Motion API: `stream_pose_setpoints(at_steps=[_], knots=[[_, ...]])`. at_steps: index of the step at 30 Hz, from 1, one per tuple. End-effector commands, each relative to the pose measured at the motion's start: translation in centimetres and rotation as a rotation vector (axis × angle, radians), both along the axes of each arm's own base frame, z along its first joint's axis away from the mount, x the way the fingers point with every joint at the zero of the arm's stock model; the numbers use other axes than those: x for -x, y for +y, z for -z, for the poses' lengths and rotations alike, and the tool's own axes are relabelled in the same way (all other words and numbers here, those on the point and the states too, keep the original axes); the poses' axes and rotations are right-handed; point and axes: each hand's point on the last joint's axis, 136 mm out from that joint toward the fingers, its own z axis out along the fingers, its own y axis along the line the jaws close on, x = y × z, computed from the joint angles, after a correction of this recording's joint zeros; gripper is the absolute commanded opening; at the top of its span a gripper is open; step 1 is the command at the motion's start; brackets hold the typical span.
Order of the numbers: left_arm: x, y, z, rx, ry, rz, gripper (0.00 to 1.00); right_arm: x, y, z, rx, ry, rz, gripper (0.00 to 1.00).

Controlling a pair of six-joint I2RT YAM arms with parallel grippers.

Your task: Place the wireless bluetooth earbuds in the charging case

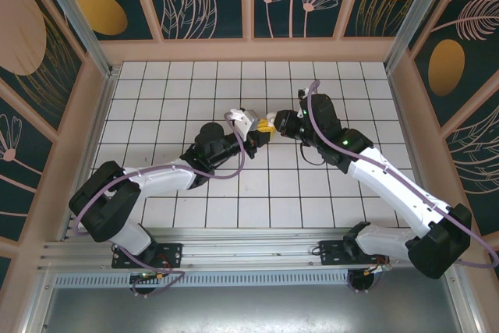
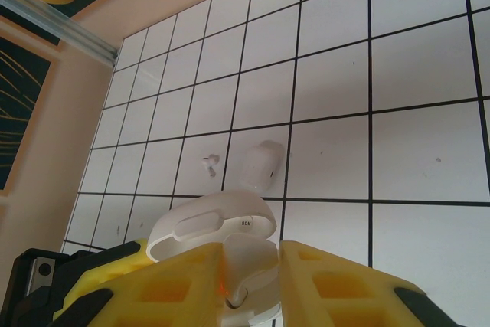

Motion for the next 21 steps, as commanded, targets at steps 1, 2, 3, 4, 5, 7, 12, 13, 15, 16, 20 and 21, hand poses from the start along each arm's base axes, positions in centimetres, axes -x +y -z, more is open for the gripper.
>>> stream_pose_setpoints(at_steps=[1, 2, 3, 4, 5, 7, 12, 13, 15, 16, 20, 21], knots=[[0.0, -0.6, -3.2, 0.08, -0.06, 0.019, 0.0, 0.8, 0.6, 0.3, -0.018, 0.018, -0.042, 0.26], [0.0, -0.7, -3.3, 0.08, -0.061, 0.021, 0.0, 0.8, 0.7, 0.3, -0.02, 0.018, -0.044, 0.26], [0.0, -0.6, -3.3, 0.079, -0.061, 0.02, 0.0, 0.8, 0.7, 0.2, -0.023, 0.017, -0.046, 0.26], [0.0, -0.6, -3.2, 0.078, -0.059, 0.02, 0.0, 0.8, 0.8, 0.2, -0.022, 0.017, -0.047, 0.26], [0.0, -0.7, -3.2, 0.078, -0.059, 0.02, 0.0, 0.7, 0.8, 0.1, -0.024, 0.015, -0.048, 0.27], [0.0, -0.7, -3.3, 0.079, -0.059, 0.02, 0.0, 0.8, 0.9, 0.0, -0.026, 0.014, -0.051, 0.27], [-0.1, -0.8, -3.3, 0.079, -0.056, 0.026, 0.0, 0.7, 0.8, -0.2, -0.027, 0.01, -0.045, 0.27], [0.0, -0.9, -3.3, 0.08, -0.055, 0.028, 0.0, 0.7, 0.8, -0.3, -0.027, 0.009, -0.044, 0.28], [0.0, -0.9, -3.3, 0.079, -0.055, 0.028, 0.0, 0.6, 0.8, -0.4, -0.027, 0.008, -0.041, 0.28], [0.0, -0.9, -3.3, 0.079, -0.056, 0.029, 0.0, 0.6, 0.8, -0.4, -0.028, 0.006, -0.04, 0.28], [0.0, -0.9, -3.4, 0.082, -0.055, 0.032, 0.0, 0.5, 0.7, -0.9, -0.028, -0.003, -0.034, 0.29], [0.0, -0.9, -3.4, 0.081, -0.054, 0.033, 0.0, 0.5, 0.6, -1.0, -0.028, -0.006, -0.032, 0.29]])
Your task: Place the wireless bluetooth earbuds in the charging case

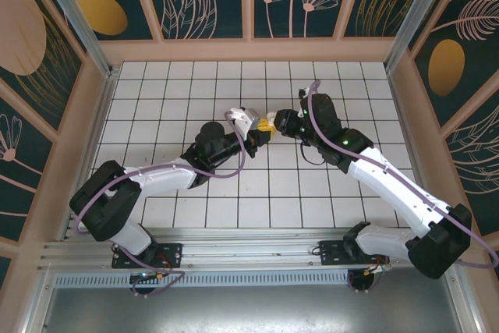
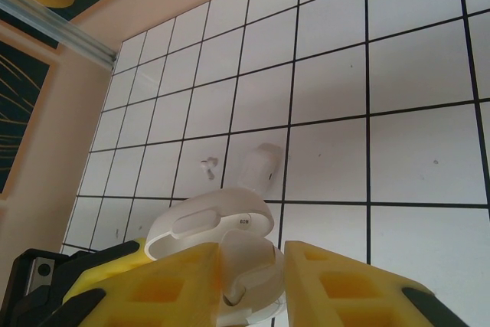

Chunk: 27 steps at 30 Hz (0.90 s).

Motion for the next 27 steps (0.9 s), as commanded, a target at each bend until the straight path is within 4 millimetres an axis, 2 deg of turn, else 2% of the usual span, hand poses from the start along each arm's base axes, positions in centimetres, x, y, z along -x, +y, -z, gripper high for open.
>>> stream_pose_setpoints(at_steps=[1, 20, 27], knots=[[0.2, -0.8, -3.3, 0.077, -0.06, 0.034, 0.0, 0.6, 0.7, -1.1, -0.028, -0.005, -0.037, 0.29], [0.3, -0.9, -2.8, 0.072, -0.052, 0.041, 0.0, 0.5, 0.4, -2.1, -0.034, -0.025, -0.023, 0.32], [0.4, -0.8, -2.9, 0.068, -0.05, 0.042, 0.0, 0.6, -0.4, -3.8, -0.034, -0.061, 0.002, 0.33]])
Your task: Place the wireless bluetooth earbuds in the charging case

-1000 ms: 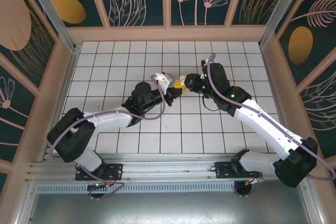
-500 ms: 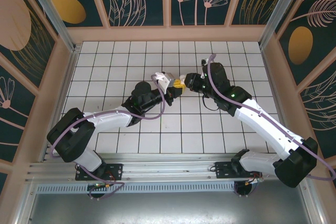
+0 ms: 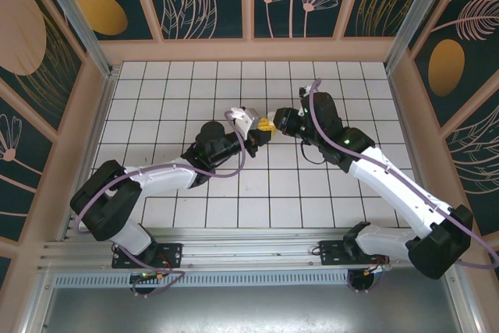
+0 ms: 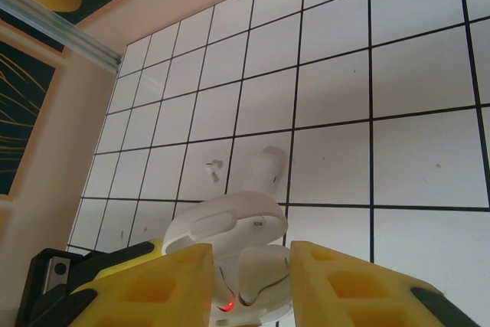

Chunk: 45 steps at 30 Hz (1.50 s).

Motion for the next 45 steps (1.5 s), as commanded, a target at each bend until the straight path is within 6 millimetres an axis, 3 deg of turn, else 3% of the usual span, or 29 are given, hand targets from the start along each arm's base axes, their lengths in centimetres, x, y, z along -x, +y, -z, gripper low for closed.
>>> stream_pose_setpoints(at_steps=[1, 8, 14, 21, 25, 30, 34, 45], knots=[[0.4, -0.5, -2.6, 0.057, -0.05, 0.029, 0.0, 0.6, -0.5, -3.2, -0.03, -0.061, 0.004, 0.33], [1.2, -0.4, -2.5, 0.057, -0.034, 0.064, 0.0, 0.8, -1.3, -5.5, -0.016, -0.109, 0.012, 0.37], [2.4, -0.4, -2.7, 0.088, 0.018, 0.175, 0.0, 0.7, -2.3, -6.1, 0.041, -0.132, 0.017, 0.4], [3.6, 1.9, -3.8, 0.168, 0.045, 0.282, 0.0, 0.2, -2.6, -5.9, -0.018, -0.09, -0.092, 0.45], [4.2, 2.5, -3.7, 0.141, 0.042, 0.319, 0.0, 0.0, -2.0, -5.3, -0.162, -0.023, -0.207, 0.37], [5.0, 3.0, -3.9, 0.109, 0.023, 0.349, 0.0, 0.6, -0.4, -5.3, -0.321, 0.006, -0.33, 0.42], [5.3, 2.8, -4.3, 0.102, 0.023, 0.38, 0.0, 0.9, 0.8, -4.0, -0.358, 0.062, -0.388, 0.45], [5.5, 2.6, -4.7, 0.113, 0.046, 0.411, 0.0, 2.2, 3.5, -2.8, -0.382, 0.116, -0.492, 0.3]])
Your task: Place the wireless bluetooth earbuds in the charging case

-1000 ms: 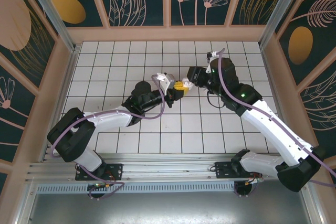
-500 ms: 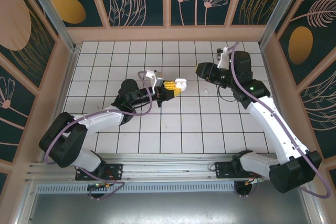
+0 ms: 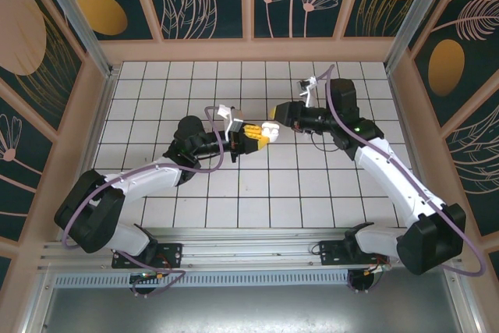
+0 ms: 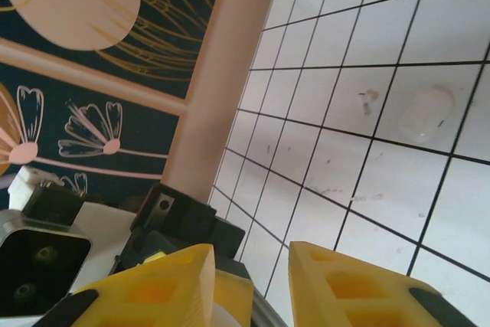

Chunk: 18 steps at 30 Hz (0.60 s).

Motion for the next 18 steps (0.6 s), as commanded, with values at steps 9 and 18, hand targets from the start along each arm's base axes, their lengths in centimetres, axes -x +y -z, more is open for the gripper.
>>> stream_pose_setpoints(at_steps=[9, 18], knots=[[-0.8, 0.0, -0.7, 0.011, 0.015, -0.017, 0.0, 1.6, 1.7, -0.5, -0.043, 0.007, -0.111, 0.25], [-2.2, 0.7, -0.1, 0.031, 0.084, -0.07, 0.0, 3.5, 1.3, -2.2, -0.039, -0.04, -0.163, 0.25]])
